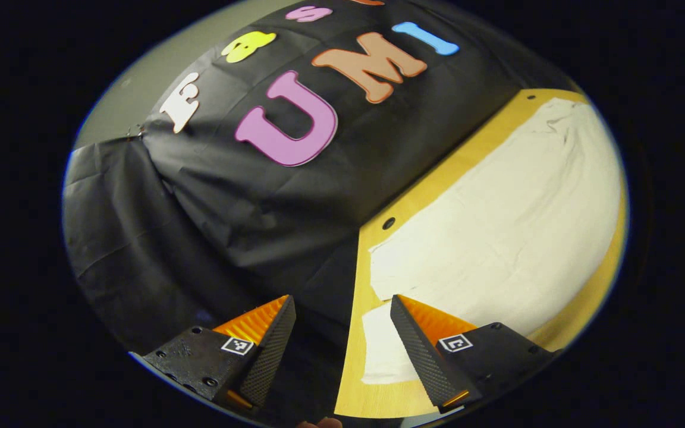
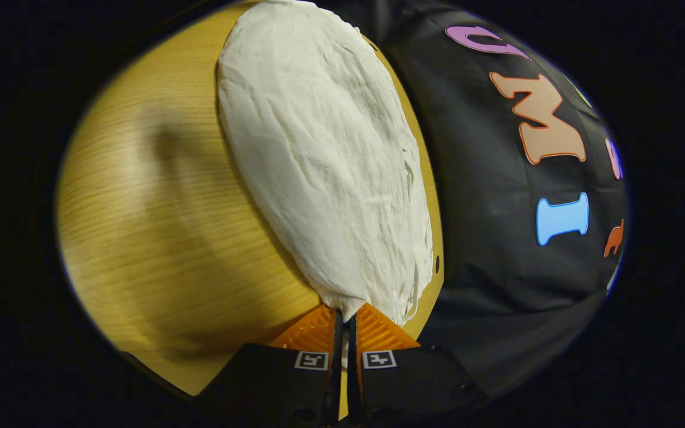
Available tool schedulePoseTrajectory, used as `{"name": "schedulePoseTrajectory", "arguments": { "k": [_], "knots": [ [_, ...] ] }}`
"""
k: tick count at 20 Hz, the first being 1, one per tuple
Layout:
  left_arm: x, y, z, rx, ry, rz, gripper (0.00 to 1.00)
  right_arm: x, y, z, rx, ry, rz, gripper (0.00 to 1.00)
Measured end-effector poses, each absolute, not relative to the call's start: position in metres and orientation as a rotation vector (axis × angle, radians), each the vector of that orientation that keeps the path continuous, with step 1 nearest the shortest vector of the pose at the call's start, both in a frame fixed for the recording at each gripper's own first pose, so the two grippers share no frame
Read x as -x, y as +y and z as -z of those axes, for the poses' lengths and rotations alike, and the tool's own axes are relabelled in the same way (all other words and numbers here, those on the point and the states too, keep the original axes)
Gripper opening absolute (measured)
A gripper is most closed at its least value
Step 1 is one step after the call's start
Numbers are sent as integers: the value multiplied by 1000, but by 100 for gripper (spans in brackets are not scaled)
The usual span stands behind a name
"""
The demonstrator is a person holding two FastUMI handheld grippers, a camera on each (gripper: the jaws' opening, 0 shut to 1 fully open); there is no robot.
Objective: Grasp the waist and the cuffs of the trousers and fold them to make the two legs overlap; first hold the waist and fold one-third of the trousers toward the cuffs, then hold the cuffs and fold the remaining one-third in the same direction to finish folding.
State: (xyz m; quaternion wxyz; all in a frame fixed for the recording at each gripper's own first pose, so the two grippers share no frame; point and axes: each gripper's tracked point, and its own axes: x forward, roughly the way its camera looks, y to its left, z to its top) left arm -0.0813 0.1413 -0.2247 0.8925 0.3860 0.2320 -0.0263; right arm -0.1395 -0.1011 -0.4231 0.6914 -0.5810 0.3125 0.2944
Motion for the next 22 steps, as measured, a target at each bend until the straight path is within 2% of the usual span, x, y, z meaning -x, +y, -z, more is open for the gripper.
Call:
{"name": "schedulePoseTrajectory", "arguments": {
  "k": [2, 7, 8, 10, 21, 22],
  "knots": [
    [91, 138, 244, -880, 510, 129, 96, 139, -102, 423, 1298, 694, -648, 7],
    [109, 126, 284, -975, 582, 276, 97, 139, -102, 423, 1295, 690, -638, 7],
    [113, 127, 293, -987, 602, 298, 97, 139, -101, 423, 1294, 690, -637, 3],
    [123, 129, 305, -1011, 642, 338, 97, 139, -101, 423, 1294, 691, -634, 7],
    [160, 122, 356, -1216, 802, 612, 97, 138, -102, 423, 1287, 689, -614, 7],
    [157, 117, 356, -1218, 791, 620, 97, 138, -102, 423, 1286, 689, -612, 3]
  ]
}}
